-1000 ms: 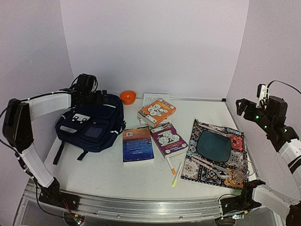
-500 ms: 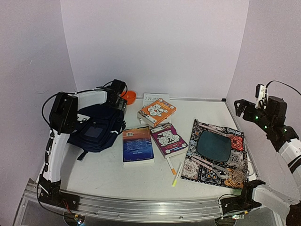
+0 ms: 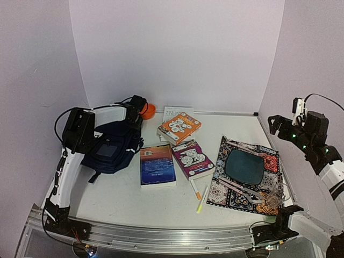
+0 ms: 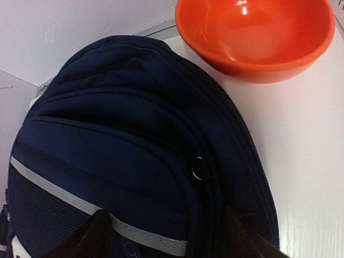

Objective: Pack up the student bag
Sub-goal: Pick up the student bag from the corner of the board.

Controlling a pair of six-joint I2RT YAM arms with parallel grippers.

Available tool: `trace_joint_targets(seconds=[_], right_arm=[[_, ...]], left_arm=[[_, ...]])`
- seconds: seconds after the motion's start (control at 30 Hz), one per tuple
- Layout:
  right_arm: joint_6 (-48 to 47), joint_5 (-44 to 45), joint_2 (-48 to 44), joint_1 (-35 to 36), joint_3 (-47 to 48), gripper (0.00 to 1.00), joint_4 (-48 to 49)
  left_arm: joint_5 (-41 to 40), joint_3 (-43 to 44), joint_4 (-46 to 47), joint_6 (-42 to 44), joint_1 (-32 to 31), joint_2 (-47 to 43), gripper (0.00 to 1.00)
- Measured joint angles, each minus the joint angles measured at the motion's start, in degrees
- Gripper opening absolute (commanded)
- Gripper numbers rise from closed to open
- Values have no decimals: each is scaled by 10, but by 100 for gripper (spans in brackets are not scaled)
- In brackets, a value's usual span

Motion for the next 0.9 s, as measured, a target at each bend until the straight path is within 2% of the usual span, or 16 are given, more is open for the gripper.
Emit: trace_joint_targets(seconds=[0.07,0.2,0.23,0.53,0.9], right_arm=[[1,-1,0,0,-3,98,-2],[2,-5,-1,0,-4,98,-4],[2,-7,-1,0,-4,98,-4],[2,-53,2,0,-4,98,-4],[33,-161,43,2,34,98,-3]], left_arm=[[3,4,-2,1,0,11,45],[15,4,-3,-1,5,12,8],[20,1,-3,-2,7,8,2],[98,-68,-24,-2,19,-87,0],[234,-195,-63,49,17,-332,0]])
